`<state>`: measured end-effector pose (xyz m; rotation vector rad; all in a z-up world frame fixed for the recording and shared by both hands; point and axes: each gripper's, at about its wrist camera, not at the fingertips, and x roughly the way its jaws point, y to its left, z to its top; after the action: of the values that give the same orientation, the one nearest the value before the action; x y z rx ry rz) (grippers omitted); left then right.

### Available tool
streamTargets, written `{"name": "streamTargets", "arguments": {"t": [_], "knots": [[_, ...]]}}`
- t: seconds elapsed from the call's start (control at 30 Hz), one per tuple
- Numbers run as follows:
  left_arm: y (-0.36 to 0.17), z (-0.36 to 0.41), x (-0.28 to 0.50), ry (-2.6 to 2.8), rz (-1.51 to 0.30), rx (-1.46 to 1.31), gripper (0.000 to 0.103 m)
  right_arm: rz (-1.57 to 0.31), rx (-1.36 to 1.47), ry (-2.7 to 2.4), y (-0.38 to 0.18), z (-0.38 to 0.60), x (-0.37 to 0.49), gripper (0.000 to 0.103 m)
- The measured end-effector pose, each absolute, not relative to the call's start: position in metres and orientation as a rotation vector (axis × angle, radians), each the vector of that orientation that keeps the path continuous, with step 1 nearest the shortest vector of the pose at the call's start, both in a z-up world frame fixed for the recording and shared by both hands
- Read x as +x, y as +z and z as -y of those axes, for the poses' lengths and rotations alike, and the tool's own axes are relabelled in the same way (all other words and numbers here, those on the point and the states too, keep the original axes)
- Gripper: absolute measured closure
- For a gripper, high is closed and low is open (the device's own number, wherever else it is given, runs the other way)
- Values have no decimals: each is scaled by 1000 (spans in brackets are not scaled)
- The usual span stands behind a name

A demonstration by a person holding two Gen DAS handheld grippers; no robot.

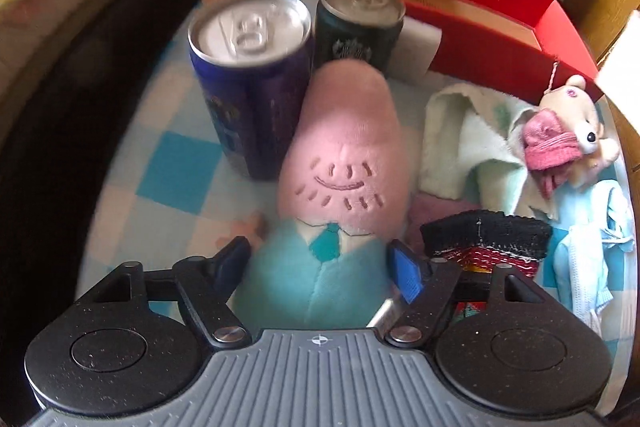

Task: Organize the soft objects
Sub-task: 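Carry the pig plush into the red box and open the left gripper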

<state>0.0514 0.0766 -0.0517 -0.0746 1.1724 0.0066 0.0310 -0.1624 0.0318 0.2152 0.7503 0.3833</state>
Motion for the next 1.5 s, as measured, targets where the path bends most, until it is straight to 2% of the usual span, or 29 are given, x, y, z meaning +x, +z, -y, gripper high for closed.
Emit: {"name": "streamTargets", "arguments": {"t": [0.23, 0.6, 0.93, 1.5], "knots": [[-39, -90, 36, -35, -1136, -234, 35, -758, 235, 390, 31, 167, 34, 102], [46, -84, 4, -79, -837, -330, 35, -697, 262, 363, 45, 173, 28, 102], [88, -26, 53, -154, -628, -303, 35, -589, 244, 294, 65, 180, 35, 102], [91, 1, 123, -165, -561, -275, 34, -506, 241, 202, 77, 192, 93, 102]]}}
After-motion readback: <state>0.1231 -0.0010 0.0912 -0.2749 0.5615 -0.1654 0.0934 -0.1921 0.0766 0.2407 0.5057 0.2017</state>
